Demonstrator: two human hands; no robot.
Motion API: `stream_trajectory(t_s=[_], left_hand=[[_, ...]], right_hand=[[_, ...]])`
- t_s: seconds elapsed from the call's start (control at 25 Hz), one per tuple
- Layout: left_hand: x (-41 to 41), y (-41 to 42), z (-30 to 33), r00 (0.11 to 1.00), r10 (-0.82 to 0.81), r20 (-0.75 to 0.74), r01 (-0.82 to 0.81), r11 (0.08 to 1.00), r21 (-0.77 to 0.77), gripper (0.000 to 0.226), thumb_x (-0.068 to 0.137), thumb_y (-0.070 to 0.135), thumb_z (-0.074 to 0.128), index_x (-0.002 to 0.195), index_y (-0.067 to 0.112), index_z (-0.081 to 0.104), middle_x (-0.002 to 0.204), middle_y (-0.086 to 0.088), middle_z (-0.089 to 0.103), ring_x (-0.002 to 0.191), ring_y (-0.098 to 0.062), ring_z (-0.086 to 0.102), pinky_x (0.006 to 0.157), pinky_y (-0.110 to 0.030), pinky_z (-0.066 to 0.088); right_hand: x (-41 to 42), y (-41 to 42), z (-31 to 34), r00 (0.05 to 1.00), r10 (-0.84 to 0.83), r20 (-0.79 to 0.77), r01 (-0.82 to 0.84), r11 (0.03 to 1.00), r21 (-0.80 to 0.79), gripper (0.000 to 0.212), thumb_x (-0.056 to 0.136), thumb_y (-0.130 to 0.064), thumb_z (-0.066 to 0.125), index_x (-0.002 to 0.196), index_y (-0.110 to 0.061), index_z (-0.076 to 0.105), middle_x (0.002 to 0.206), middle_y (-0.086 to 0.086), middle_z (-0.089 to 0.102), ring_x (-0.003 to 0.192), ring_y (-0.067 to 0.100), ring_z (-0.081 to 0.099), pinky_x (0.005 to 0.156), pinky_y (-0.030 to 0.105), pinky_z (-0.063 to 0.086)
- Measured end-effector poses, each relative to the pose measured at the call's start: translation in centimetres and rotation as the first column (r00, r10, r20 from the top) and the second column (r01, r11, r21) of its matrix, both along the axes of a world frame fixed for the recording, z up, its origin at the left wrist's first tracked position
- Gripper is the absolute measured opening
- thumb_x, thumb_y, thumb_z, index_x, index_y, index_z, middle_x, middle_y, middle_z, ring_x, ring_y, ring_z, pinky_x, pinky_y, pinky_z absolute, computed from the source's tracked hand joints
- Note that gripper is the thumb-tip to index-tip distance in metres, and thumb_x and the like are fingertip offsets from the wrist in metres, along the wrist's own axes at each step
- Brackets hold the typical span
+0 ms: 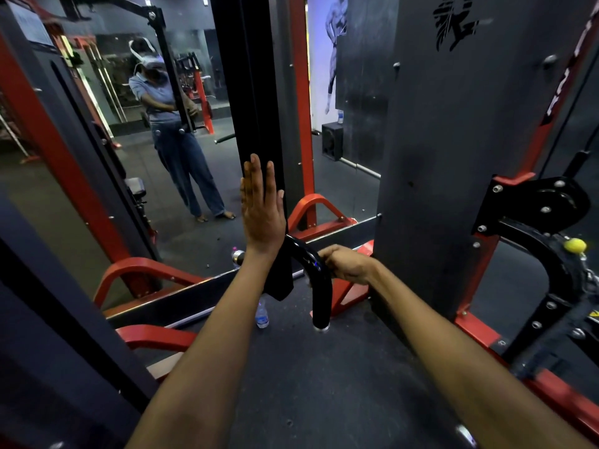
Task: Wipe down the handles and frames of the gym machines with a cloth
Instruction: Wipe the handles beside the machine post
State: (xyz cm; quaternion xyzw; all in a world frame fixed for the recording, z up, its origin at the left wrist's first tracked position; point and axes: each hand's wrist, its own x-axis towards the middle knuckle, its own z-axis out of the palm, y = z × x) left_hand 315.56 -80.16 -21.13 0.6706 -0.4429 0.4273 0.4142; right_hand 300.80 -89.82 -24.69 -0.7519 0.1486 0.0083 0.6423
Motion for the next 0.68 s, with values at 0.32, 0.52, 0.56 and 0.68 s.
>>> stream_trajectory(t_s=[0.32,0.52,0.56,0.68], left_hand=[[0.0,0.0,0.1,1.0,-0.011,0.018,0.011,1.0,0.006,0.062,0.104,0.023,0.026,0.151,0.028,-0.014,0.157,0.01,-0.025,0.146,-0.011,-0.012,0.121,-0.034,0.005],[0.2,0.1,0.0,1.0,-0.024,0.02,0.024,1.0,0.008,0.059,0.105,0.024,0.023,0.151,0.028,-0.013,0.157,0.01,-0.024,0.146,-0.011,-0.012,0.121,-0.035,0.005],[0.1,0.1,0.0,1.0,-0.025,0.017,0.024,1.0,0.011,0.059,0.105,0.025,0.022,0.151,0.028,-0.013,0.157,0.011,-0.024,0.146,-0.011,-0.012,0.121,-0.035,0.005],[0.1,0.2,0.0,1.0,-0.028,-0.005,0.028,1.0,0.013,0.058,0.105,0.025,0.021,0.151,0.029,-0.014,0.157,0.011,-0.024,0.146,-0.011,-0.012,0.121,-0.035,0.005]], right_hand=[[-1.3,1.7,-8.9,0.979,-0.204,-0.019,0.203,0.978,-0.038,0.035,0.087,0.014,0.034,0.095,0.006,0.067,0.09,0.013,0.07,0.087,0.021,0.063,0.081,0.028,0.052],[-1.2,0.8,-8.9,0.976,-0.216,-0.015,0.207,0.951,-0.23,0.03,0.086,0.009,0.044,0.094,-0.001,0.071,0.1,0.012,0.071,0.091,0.015,0.066,0.083,0.029,0.054],[-1.4,1.1,-8.3,0.958,-0.276,0.077,0.285,0.947,-0.146,0.037,0.083,0.015,0.039,0.095,0.001,0.07,0.099,0.013,0.071,0.089,0.013,0.065,0.078,0.023,0.052],[-2.5,2.3,-10.6,0.913,-0.378,0.155,0.396,0.912,-0.111,0.045,0.078,0.02,0.035,0.1,0.002,0.07,0.099,0.015,0.071,0.092,0.016,0.065,0.075,0.018,0.046]])
